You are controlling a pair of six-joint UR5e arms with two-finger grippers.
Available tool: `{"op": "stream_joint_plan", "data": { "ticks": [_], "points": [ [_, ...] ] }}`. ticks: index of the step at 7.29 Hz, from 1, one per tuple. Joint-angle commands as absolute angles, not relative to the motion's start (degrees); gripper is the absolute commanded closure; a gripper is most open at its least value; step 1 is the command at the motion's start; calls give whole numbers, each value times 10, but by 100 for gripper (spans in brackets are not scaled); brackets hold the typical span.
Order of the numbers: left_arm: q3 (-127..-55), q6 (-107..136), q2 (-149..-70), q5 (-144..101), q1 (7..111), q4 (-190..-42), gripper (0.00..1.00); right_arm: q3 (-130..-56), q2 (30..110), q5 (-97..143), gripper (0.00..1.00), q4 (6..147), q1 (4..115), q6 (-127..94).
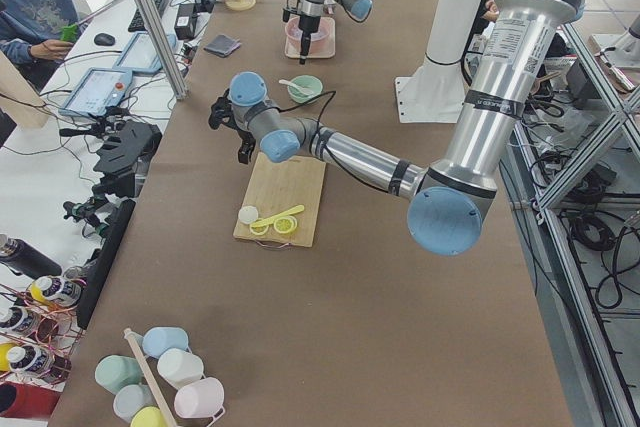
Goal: Put spoon and ice into bowl
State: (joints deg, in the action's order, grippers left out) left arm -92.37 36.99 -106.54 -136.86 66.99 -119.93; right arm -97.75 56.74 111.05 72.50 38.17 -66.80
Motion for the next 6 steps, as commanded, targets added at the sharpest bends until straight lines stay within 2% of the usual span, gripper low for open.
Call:
{"op": "stream_joint_plan", "data": {
  "ticks": [1,4,6],
  "points": [
    [-920,274,-1022,-1369,720,-1200,3,-1022,696,1230,0,725,519,-496],
    [-916,100,-940,-1372,766,-1138,2,-1028,871,1368,0,723,723,-235],
    [-879,49,-930,-1373,793,-1140,2,-1003,935,1356,0,728,800,-93]
  ]
}}
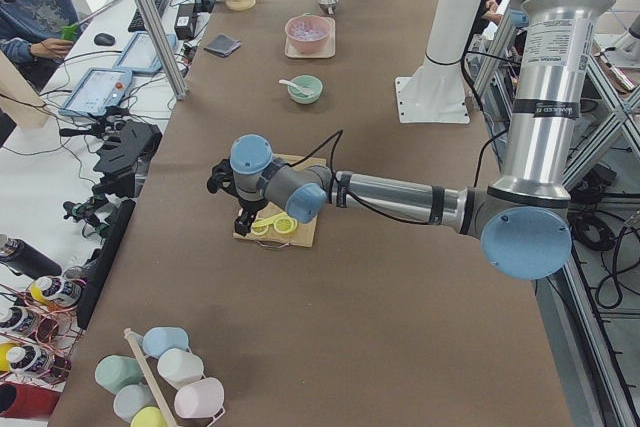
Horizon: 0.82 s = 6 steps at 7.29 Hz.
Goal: Put spoon and ice into bowl
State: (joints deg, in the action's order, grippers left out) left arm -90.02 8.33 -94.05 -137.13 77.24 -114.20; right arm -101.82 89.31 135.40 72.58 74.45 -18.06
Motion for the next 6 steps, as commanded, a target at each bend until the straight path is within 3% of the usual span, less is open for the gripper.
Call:
{"op": "stream_joint_plan", "data": {
  "ticks": [1,6],
  "points": [
    [-871,54,-929,-1372,797,-1139,2,-982,943,1354,0,742,835,-34],
    [-870,59,-933,-1365,835,-1126,2,-976,958,1339,0,765,887,14]
  ]
}}
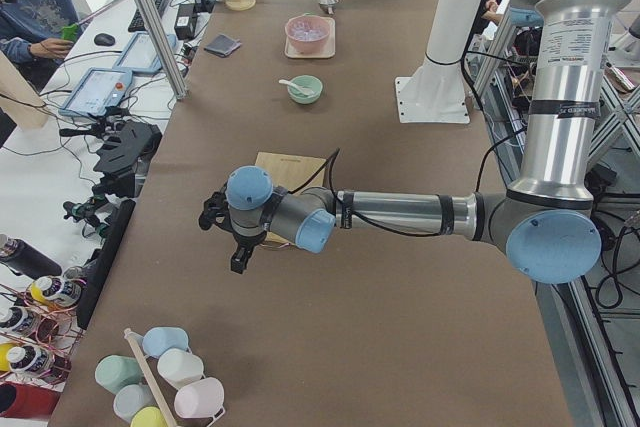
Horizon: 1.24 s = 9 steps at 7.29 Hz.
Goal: Put spoon and ice into bowl
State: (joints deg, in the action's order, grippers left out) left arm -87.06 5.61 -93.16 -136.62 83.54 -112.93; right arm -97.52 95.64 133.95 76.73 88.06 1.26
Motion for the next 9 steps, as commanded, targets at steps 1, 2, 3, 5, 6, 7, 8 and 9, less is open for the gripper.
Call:
{"op": "stream_joint_plan", "data": {
  "ticks": [1,2,3,5,6,7,8,9],
  "points": [
    [-879,59,-934,-1369,837,-1125,2,-970,959,1339,0,765,886,11],
    [-886,59,-929,-1366,837,-1126,2,-969,957,1339,0,764,886,13],
    [-904,58,-925,-1366,837,-1125,2,-966,959,1339,0,765,886,13],
    [-904,59,-918,-1369,837,-1124,2,-962,963,1340,0,764,886,13],
    [-899,59,-922,-1367,836,-1123,2,-960,962,1339,0,764,885,13],
    [-909,60,-932,-1368,837,-1086,2,-959,961,1335,0,764,886,13],
    [-920,58,-933,-1366,837,-1045,2,-957,961,1333,0,764,885,11],
    [-931,58,-925,-1366,839,-1042,2,-955,962,1335,0,764,885,11]
  ]
}}
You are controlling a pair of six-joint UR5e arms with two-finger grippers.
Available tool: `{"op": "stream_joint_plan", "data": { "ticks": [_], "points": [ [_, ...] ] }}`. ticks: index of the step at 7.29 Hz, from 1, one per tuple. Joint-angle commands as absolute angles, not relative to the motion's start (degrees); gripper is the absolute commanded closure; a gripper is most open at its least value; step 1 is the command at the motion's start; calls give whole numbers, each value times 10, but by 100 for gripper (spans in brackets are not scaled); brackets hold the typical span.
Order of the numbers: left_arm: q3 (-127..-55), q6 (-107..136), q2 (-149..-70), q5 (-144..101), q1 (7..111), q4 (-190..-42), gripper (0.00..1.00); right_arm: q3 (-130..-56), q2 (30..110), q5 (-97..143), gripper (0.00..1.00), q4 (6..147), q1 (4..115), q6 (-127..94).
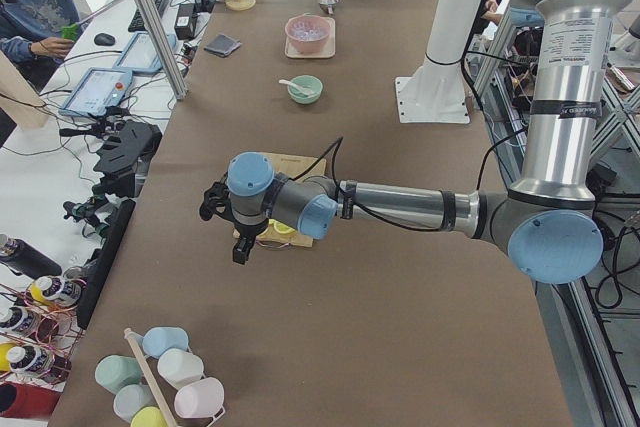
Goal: Put spoon and ice into bowl
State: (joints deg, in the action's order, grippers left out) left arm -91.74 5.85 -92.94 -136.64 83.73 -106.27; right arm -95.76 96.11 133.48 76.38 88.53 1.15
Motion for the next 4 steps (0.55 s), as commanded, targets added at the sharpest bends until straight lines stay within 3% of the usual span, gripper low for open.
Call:
{"op": "stream_joint_plan", "data": {
  "ticks": [1,4],
  "points": [
    [-938,58,-925,-1367,840,-1040,2,-948,961,1334,0,764,885,11],
    [-938,58,-931,-1366,839,-1039,2,-938,960,1335,0,763,885,10]
  ]
}}
